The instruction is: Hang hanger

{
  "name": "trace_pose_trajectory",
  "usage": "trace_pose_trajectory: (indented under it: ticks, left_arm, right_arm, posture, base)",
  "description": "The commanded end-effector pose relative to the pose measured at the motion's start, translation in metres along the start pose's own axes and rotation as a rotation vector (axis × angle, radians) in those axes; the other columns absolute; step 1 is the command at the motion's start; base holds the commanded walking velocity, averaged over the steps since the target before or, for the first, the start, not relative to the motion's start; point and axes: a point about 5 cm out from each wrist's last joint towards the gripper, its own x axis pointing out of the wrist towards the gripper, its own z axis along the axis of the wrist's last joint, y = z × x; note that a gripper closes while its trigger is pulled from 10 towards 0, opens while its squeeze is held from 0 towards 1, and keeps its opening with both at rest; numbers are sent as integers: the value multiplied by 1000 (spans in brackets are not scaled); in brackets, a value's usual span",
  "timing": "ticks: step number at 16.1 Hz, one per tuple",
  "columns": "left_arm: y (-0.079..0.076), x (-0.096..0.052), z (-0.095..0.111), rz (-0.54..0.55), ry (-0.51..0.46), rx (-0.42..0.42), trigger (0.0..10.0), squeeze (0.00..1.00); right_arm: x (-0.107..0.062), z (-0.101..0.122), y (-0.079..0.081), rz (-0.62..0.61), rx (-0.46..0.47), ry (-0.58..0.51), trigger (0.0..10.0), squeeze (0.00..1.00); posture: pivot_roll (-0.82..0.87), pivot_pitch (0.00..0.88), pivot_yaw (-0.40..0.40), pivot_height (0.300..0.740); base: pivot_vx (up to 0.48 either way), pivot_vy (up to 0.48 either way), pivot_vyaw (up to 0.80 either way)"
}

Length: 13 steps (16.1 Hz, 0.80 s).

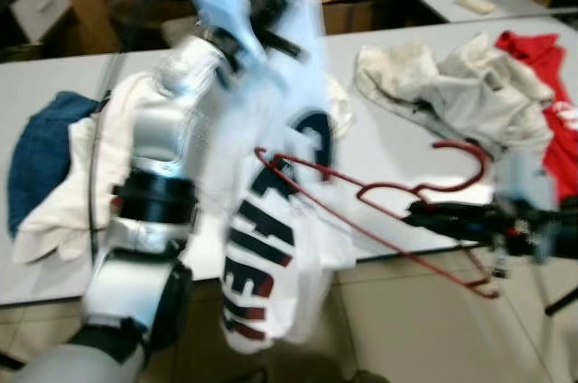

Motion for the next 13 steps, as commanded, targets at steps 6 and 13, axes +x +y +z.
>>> trace_pose_trajectory:
  ticks: [6,13]
  left_arm:
    - [-22,-10,22,-129,-46,-44,10000,0]
    - [-21,-17,69,-163,-283,-149,10000,0]
  right_arm:
    - [37,-1,-42,76,-93,60,10000,0]
    - [22,133,-161,-751,-393,-303,10000,0]
  posture:
    - [-158,0,40,740]
    - [-153,0,16,740]
  base:
    - [0,0,0]
    - [0,0,0]
